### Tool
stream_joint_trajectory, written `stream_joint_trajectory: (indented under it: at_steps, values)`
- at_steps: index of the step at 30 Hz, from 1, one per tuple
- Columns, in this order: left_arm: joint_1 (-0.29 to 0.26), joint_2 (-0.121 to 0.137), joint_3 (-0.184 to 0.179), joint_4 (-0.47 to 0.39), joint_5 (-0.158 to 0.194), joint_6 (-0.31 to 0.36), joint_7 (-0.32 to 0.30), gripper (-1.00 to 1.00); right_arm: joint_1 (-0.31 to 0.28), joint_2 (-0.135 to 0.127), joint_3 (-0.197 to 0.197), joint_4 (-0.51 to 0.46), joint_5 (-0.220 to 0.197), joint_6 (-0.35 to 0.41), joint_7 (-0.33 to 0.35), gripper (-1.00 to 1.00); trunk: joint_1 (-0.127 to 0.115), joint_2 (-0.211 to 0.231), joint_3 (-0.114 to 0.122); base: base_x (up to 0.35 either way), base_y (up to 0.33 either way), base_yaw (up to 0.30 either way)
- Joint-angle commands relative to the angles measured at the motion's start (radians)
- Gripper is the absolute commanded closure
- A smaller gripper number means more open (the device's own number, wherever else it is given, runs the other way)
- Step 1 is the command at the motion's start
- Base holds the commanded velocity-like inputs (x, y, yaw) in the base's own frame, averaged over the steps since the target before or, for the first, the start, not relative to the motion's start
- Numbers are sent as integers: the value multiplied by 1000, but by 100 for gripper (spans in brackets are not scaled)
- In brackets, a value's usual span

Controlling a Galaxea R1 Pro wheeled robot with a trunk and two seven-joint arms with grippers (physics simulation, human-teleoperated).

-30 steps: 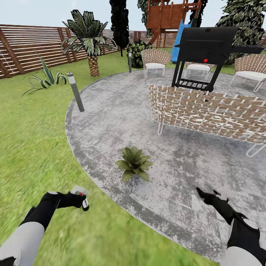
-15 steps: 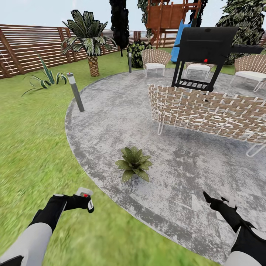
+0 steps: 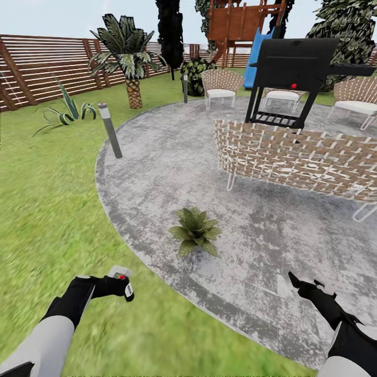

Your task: Pick up the pesticide atomizer in the garden and spray insectifuge to fully cover both potted plants in the garden.

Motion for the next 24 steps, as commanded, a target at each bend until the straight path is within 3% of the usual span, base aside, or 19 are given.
stream_joint_trajectory:
  at_steps: [1, 12, 14, 15, 17, 20, 24]
  values:
    - [-1, -1, 5, -1, -5, 5, -7, 100, -2, 1, -4, -3, 5, 3, 7, -100, 0, 0, -1, -90, 304, 0]
    - [-1, -1, 5, -1, -5, 5, -7, 100, -2, 1, -4, -3, 5, 3, 7, -100, 0, 0, -1, -20, 310, 0]
    - [-1, -1, 16, -1, -5, 5, 17, 100, -2, 1, -6, -3, 4, 3, 7, -100, 0, 0, -1, 0, 316, 0]
    - [-1, -1, 65, -1, -5, 5, 125, 100, -2, 1, -39, -3, 4, 3, 7, -100, 0, 0, -1, 0, 313, 0]
    - [-1, -1, 86, -1, -5, 5, 189, 100, -2, 1, -105, -3, 4, 3, 8, -100, 0, 0, -1, 0, 310, 0]
    - [-1, -1, 93, -1, -5, 5, 211, 100, -2, 1, -191, -3, 4, 3, 8, -100, 0, 0, -1, 0, 306, 0]
    - [-1, -1, 95, -1, 6, 4, 216, 100, -2, 1, -230, -3, 4, 3, 9, -100, 0, 0, 3, 0, 309, -52]
